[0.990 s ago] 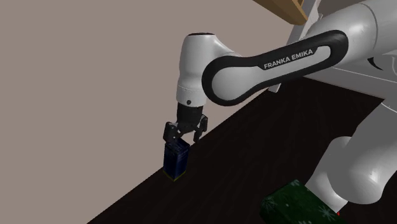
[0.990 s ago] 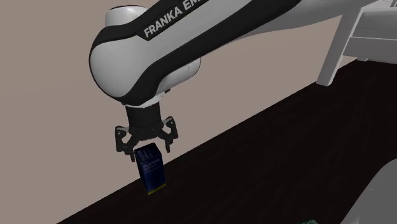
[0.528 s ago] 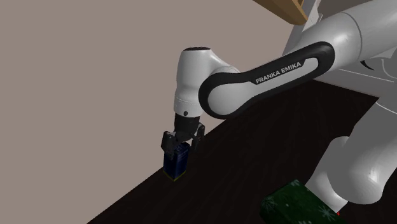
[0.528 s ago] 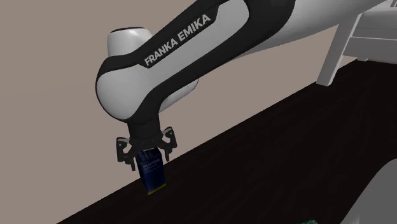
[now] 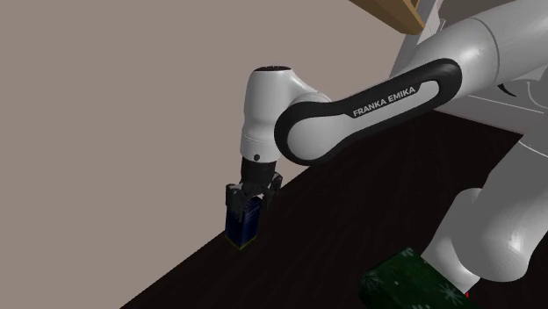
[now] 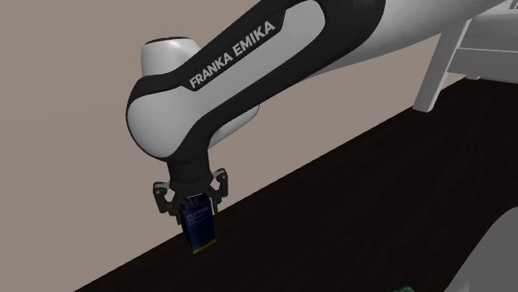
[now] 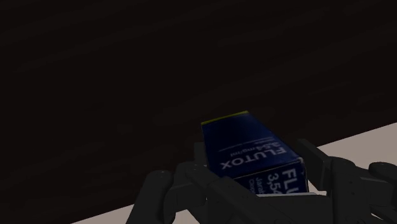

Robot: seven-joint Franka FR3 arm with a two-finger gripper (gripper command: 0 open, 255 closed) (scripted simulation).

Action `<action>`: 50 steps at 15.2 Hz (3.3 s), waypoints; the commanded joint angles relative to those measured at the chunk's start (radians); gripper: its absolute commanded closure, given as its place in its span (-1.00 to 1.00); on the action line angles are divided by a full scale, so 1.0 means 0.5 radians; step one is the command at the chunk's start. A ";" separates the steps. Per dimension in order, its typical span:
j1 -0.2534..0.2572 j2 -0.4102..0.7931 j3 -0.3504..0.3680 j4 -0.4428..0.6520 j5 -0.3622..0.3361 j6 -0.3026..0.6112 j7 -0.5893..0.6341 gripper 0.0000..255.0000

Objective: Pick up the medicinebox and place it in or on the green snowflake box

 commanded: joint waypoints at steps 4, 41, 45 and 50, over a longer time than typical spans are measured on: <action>0.000 0.001 0.000 0.000 0.000 0.001 0.000 1.00; -0.020 -0.206 -0.059 0.673 0.060 -0.862 -0.023 1.00; 0.004 -0.461 -0.091 0.470 0.166 -0.897 -0.067 1.00; 0.081 -0.871 -0.155 0.170 0.305 -0.991 -0.111 1.00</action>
